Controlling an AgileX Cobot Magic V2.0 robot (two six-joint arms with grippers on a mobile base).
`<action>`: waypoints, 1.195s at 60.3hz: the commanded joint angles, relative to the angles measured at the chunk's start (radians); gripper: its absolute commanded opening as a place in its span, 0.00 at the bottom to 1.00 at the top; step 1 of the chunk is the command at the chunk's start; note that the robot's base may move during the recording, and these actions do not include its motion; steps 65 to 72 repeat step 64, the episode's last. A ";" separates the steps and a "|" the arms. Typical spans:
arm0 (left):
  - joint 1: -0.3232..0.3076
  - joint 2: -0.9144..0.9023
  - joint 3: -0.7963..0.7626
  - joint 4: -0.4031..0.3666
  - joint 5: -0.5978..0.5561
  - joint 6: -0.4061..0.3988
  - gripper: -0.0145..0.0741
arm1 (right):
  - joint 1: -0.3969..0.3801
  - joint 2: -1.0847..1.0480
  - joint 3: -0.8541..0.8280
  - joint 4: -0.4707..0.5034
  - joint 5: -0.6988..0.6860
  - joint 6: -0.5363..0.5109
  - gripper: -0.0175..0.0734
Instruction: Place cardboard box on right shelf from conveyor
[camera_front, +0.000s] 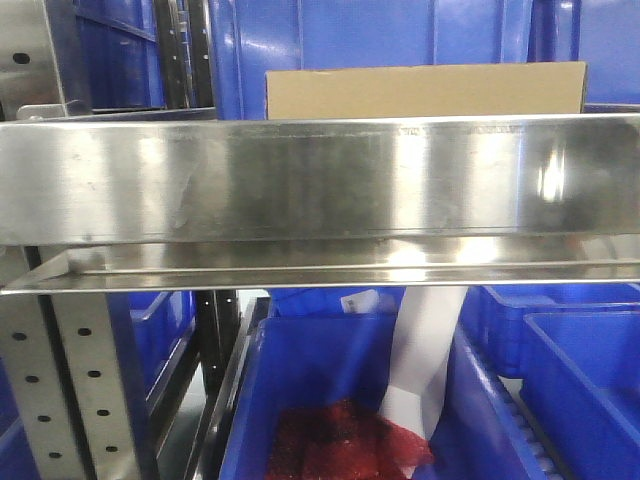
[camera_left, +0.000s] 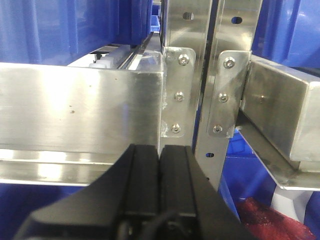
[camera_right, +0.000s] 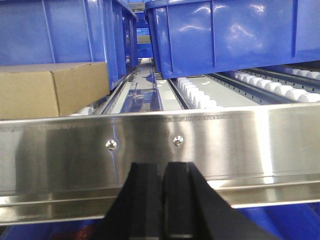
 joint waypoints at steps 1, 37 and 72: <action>-0.002 -0.013 0.008 -0.006 -0.086 0.000 0.03 | -0.004 -0.019 -0.004 -0.005 -0.086 -0.008 0.25; -0.002 -0.013 0.008 -0.006 -0.086 0.000 0.03 | -0.004 -0.019 -0.004 -0.005 -0.084 -0.008 0.25; -0.002 -0.013 0.008 -0.006 -0.086 0.000 0.03 | -0.004 -0.019 -0.004 -0.005 -0.084 -0.008 0.25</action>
